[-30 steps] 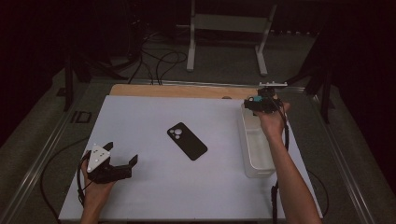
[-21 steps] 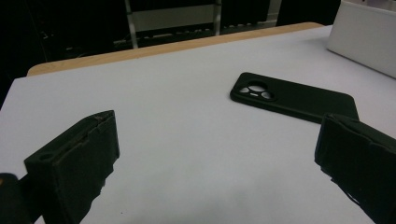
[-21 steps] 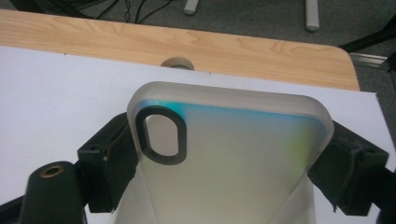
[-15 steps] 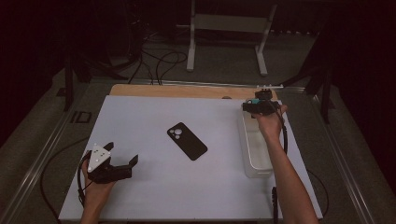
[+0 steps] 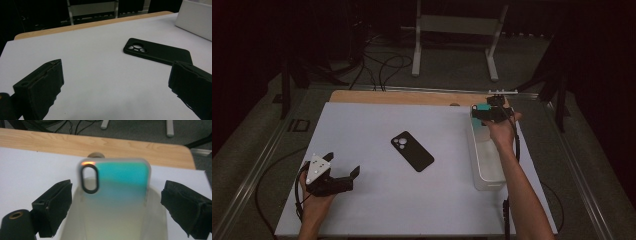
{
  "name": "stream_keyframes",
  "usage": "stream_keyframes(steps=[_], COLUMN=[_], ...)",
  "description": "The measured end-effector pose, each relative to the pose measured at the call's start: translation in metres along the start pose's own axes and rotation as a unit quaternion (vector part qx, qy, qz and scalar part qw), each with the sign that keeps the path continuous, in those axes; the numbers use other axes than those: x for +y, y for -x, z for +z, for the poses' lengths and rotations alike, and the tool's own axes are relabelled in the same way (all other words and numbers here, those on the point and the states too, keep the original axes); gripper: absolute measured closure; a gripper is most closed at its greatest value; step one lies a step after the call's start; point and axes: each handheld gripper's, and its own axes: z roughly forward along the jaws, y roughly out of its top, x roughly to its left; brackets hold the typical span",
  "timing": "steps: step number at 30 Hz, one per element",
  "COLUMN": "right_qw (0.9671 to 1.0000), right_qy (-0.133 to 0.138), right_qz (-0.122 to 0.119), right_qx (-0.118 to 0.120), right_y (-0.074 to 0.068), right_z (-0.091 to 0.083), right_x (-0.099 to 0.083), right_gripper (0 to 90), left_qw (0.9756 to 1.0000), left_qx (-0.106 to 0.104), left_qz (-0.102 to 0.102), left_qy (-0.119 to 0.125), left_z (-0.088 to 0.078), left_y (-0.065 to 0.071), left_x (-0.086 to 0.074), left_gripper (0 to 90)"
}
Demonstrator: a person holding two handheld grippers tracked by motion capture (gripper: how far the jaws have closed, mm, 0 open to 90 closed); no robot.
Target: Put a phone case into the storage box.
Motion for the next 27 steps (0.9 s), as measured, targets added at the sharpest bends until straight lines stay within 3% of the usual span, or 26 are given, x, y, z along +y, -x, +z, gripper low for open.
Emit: stream_keyframes(steps=[12,13,16,19,23,27], right_qw=[0.9980,0.9956,0.9939,0.9898,0.9837,0.9797], right_qy=[0.048,0.070,0.078,0.093,0.115,0.124], right_qz=[-0.017,-0.021,-0.031,-0.055,-0.066,-0.077], right_qx=[0.036,0.060,0.071,0.093,0.121,0.137], right_y=[-0.003,-0.007,-0.012,-0.024,-0.036,-0.044], right_z=[-0.028,-0.039,-0.044,-0.058,-0.075,-0.091], right_x=[0.002,0.001,-0.002,-0.012,-0.023,-0.036], right_gripper=[9.8,9.8,9.8,9.8,9.8,9.8], left_qw=[1.0000,1.0000,1.0000,1.0000,1.0000,0.9999], left_qx=[0.000,0.000,-0.001,0.000,-0.003,-0.006], left_qz=[0.000,-0.001,0.001,-0.001,-0.001,0.003], left_qy=[0.000,0.001,0.001,0.004,0.007,0.007], left_z=[0.000,-0.001,-0.002,-0.004,-0.006,-0.009], left_y=[0.000,0.000,0.000,-0.001,-0.001,0.000], left_x=[0.000,0.001,0.002,0.003,0.006,0.011], left_gripper=[0.5,0.4,0.4,0.4,0.4,0.4])
